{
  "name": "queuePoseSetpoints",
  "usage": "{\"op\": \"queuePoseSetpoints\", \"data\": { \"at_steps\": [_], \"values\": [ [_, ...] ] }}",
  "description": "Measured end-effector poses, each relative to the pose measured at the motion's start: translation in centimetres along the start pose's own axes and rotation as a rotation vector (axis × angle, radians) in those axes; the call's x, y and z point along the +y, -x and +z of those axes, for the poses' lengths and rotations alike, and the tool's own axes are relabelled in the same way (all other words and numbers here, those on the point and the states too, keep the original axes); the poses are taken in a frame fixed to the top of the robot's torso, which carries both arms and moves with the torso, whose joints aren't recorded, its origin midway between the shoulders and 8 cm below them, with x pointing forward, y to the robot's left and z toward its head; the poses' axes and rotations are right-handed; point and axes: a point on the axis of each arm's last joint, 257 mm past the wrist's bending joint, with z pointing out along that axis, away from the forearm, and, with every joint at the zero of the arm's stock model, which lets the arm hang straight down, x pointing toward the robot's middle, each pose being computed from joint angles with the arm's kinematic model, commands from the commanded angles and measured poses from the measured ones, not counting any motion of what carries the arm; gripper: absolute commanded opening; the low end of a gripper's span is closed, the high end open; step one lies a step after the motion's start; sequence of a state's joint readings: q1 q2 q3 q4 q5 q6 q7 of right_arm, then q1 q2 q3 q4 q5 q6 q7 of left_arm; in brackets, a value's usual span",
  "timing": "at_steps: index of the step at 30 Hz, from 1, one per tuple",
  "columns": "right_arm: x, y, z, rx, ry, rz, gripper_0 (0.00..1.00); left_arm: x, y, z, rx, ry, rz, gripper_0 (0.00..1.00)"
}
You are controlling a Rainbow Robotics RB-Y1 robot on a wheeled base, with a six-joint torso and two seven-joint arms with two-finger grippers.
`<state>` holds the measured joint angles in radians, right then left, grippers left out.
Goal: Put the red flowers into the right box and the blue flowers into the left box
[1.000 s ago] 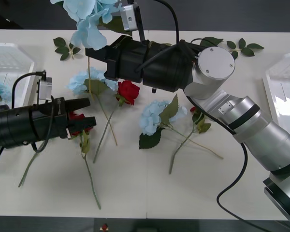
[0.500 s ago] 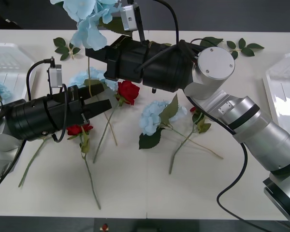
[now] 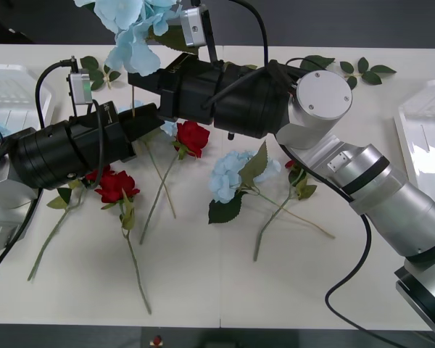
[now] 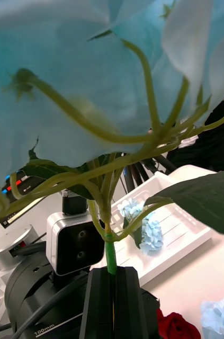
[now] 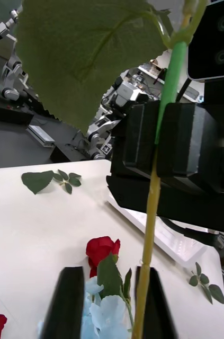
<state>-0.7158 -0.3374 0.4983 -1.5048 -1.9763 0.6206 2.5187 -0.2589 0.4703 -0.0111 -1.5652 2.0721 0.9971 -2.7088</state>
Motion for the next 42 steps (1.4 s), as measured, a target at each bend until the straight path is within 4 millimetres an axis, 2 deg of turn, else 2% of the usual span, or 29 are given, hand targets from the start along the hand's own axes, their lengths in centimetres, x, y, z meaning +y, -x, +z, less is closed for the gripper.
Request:
{"op": "queuePoseSetpoints", "data": {
  "at_steps": [11, 12, 13, 14, 15, 16, 21, 27, 29, 31, 35, 39, 42],
  "values": [
    [0.0, 0.0, 0.0, 0.000, 0.000, 0.000, 0.00, 0.2, 0.1, 0.0, -0.003, 0.007, 0.000, 0.00],
    [0.0, 0.0, 0.0, 0.000, 0.000, 0.000, 0.02, 0.2, 0.1, 0.0, -0.003, 0.008, 0.000, 0.00],
    [0.0, 0.0, 0.0, 0.000, 0.000, 0.000, 0.21, 0.2, 0.1, 0.0, -0.002, 0.008, 0.001, 0.00],
    [0.0, 0.0, 0.0, 0.000, 0.000, 0.000, 0.56, 0.2, 0.0, 0.0, 0.001, 0.009, 0.003, 0.00],
    [0.0, 0.0, 0.0, 0.000, 0.000, 0.000, 0.82, 0.3, -0.1, -0.1, 0.007, 0.012, 0.007, 0.00],
    [0.0, 0.0, 0.0, 0.000, 0.000, 0.000, 1.00, 0.4, -0.3, -0.1, 0.014, 0.015, 0.013, 0.00],
    [0.1, -0.1, 0.0, 0.002, 0.003, 0.001, 1.00, 1.1, -0.5, -0.9, 0.052, 0.032, 0.039, 0.00],
    [0.6, -0.2, -0.1, 0.011, 0.026, 0.012, 1.00, 2.5, -0.3, -2.9, 0.118, 0.066, 0.097, 0.00],
    [0.4, -0.3, -0.4, 0.016, 0.021, 0.008, 1.00, 3.0, 0.2, -3.8, 0.147, 0.082, 0.123, 0.00],
    [0.0, -0.4, -0.9, 0.025, 0.014, 0.005, 1.00, 3.4, 1.3, -5.1, 0.164, 0.098, 0.065, 0.00],
    [-0.4, -1.0, -2.5, 0.086, 0.027, 0.032, 1.00, 5.6, 3.6, -9.1, 0.211, 0.203, -0.090, 0.00],
    [-2.1, -2.1, -4.9, 0.192, -0.023, 0.082, 1.00, 8.6, 5.9, -14.3, 0.306, 0.337, 0.021, 0.00],
    [-3.4, -2.3, -7.5, 0.268, -0.076, 0.144, 1.00, 10.3, 6.6, -18.2, 0.388, 0.454, -0.014, 0.00]
  ]
}}
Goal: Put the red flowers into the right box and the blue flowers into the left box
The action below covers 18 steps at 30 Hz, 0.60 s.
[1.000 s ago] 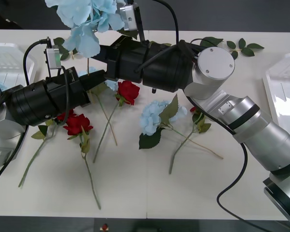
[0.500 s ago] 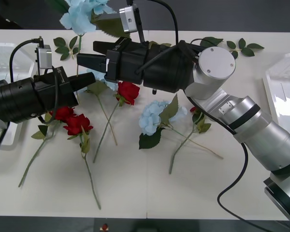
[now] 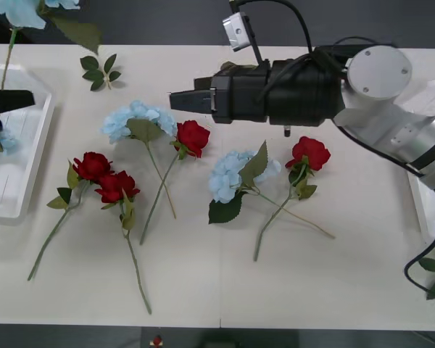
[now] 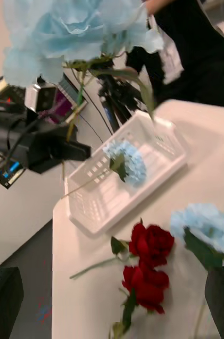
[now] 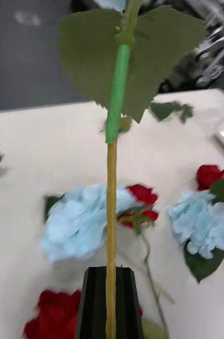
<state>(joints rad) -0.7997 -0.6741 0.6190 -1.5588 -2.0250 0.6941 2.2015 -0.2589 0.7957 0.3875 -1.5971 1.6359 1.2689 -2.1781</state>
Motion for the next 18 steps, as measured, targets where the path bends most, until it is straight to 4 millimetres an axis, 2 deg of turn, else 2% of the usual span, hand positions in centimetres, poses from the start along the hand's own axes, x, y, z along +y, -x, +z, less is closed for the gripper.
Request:
{"op": "queuePoseSetpoints", "data": {
  "at_steps": [4, 9, 11, 15, 18],
  "values": [
    [-1.7, -1.0, -3.6, 0.105, -0.083, 0.089, 1.00, 4.0, -1.5, -3.3, 0.086, 0.156, -0.166, 0.00],
    [-4.1, -4.3, -9.1, 0.300, -0.261, 0.224, 1.00, 11.4, -4.3, -8.3, 0.221, 0.481, -0.100, 0.00],
    [-4.7, -5.5, -11.4, 0.368, -0.331, 0.262, 1.00, 13.6, -4.9, -10.1, 0.265, 0.599, -0.073, 0.00],
    [-5.8, -8.0, -15.6, 0.498, -0.463, 0.308, 1.00, 17.1, -4.2, -13.0, 0.228, 0.795, -0.123, 0.00],
    [-6.5, -9.2, -17.8, 0.527, -0.560, 0.450, 1.00, 19.0, -3.6, -13.9, 0.209, 0.884, -0.081, 0.00]
  ]
}}
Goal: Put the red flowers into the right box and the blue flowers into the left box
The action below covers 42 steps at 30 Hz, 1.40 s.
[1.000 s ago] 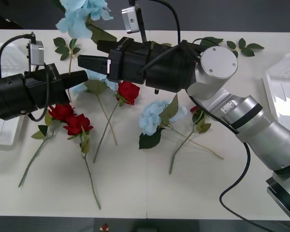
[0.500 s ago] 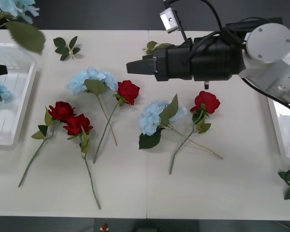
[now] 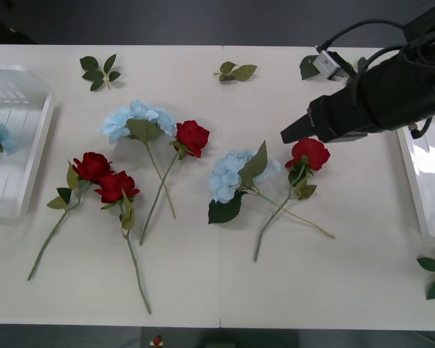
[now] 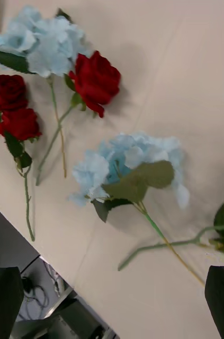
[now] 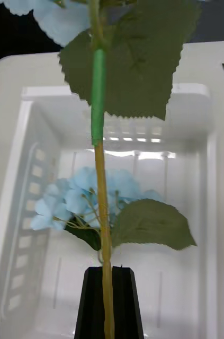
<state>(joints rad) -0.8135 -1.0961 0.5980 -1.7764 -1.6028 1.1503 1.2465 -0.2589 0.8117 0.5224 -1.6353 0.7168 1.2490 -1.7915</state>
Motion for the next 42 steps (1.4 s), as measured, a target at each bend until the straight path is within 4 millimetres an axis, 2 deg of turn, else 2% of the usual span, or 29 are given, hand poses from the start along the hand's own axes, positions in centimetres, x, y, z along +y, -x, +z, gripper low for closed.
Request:
{"op": "queuePoseSetpoints", "data": {
  "at_steps": [4, 7, 12, 18, 23, 27, 30, 32, 33, 34, 35, 39, 42],
  "values": [
    [-3.1, -2.0, -0.3, 0.065, -0.125, 0.186, 1.00, 1.9, -0.6, 1.8, -0.012, 0.077, 0.021, 0.00],
    [-5.5, -3.4, -0.2, 0.100, -0.221, 0.209, 1.00, 2.4, -1.7, 3.3, -0.003, 0.100, 0.030, 0.00],
    [-9.1, -5.7, 2.5, 0.125, -0.343, 0.272, 1.00, 1.8, -3.7, 4.8, 0.040, 0.101, 0.055, 0.00],
    [-11.0, -6.0, 6.5, 0.118, -0.400, 0.376, 1.00, 0.4, -5.3, 5.8, 0.060, 0.088, 0.024, 0.00],
    [-10.6, -5.1, 9.1, 0.103, -0.417, 0.361, 1.00, -0.6, -7.6, 6.6, 0.090, 0.077, 0.007, 0.02],
    [-10.1, -5.0, 10.7, 0.105, -0.415, 0.361, 1.00, -0.6, -8.6, 6.6, 0.105, 0.077, 0.005, 0.31],
    [-10.6, -5.3, 11.3, 0.111, -0.437, 0.354, 1.00, -0.7, -8.6, 6.6, 0.105, 0.073, 0.002, 0.41],
    [-11.3, -5.9, 11.8, 0.120, -0.463, 0.340, 1.00, -1.0, -8.6, 6.7, 0.103, 0.062, -0.005, 0.42],
    [-11.5, -6.2, 12.1, 0.123, -0.471, 0.332, 1.00, -1.2, -8.5, 6.7, 0.101, 0.054, -0.010, 0.53],
    [-11.8, -6.4, 12.3, 0.126, -0.479, 0.325, 1.00, -1.4, -8.5, 6.7, 0.100, 0.047, -0.015, 0.56],
    [-12.1, -6.5, 12.5, 0.129, -0.488, 0.321, 1.00, -1.8, -8.6, 6.7, 0.104, 0.031, -0.024, 0.64],
    [-12.8, -6.6, 13.1, 0.135, -0.511, 0.328, 1.00, -4.2, -9.7, 5.8, 0.166, -0.072, -0.085, 0.75],
    [-12.5, -6.1, 13.8, 0.125, -0.506, 0.341, 1.00, -6.0, -9.4, 3.7, 0.212, -0.142, -0.083, 0.77]
  ]
}}
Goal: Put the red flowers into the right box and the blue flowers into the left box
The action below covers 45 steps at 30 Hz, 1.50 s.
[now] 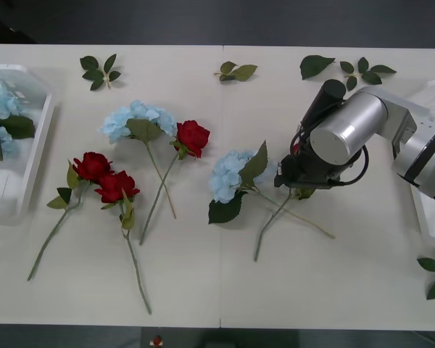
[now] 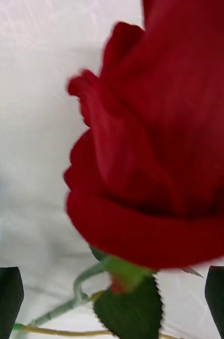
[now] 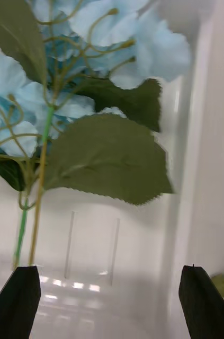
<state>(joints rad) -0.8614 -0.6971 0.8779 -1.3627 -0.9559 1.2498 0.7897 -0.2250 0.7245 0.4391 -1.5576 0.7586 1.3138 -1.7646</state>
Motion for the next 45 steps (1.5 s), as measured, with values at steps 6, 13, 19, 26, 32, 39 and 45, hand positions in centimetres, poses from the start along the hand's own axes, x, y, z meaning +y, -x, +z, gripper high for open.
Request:
{"op": "queuePoseSetpoints", "data": {
  "at_steps": [6, 13, 19, 26, 32, 39, 45],
  "values": [
    [1.4, 0.3, 0.6, -0.004, 0.031, 0.019, 1.00, -4.9, 3.2, -4.4, 0.009, -0.123, 0.090, 0.81],
    [0.8, 0.2, 1.7, -0.019, 0.013, 0.005, 0.87, -10.4, 6.9, -6.6, 0.037, -0.167, -0.055, 0.84],
    [0.4, 0.1, 1.9, -0.015, 0.004, 0.008, 0.41, -14.8, 5.7, -2.9, 0.059, -0.112, 0.115, 0.93],
    [0.3, 0.2, 2.0, -0.016, 0.003, 0.008, 0.00, -17.5, 1.8, 1.4, 0.063, -0.096, 0.523, 1.00],
    [-0.2, 1.0, 2.3, -0.043, -0.003, 0.014, 0.00, -16.6, -0.1, 1.8, 0.077, -0.118, 0.844, 1.00],
    [0.7, 3.4, 1.5, -0.113, 0.022, -0.002, 0.00, -15.3, -1.7, 2.4, 0.094, -0.113, 1.007, 1.00],
    [1.8, 9.3, -1.1, -0.246, 0.066, 0.005, 0.00, -14.5, -4.5, 4.0, 0.118, -0.106, 0.999, 1.00]
  ]
}}
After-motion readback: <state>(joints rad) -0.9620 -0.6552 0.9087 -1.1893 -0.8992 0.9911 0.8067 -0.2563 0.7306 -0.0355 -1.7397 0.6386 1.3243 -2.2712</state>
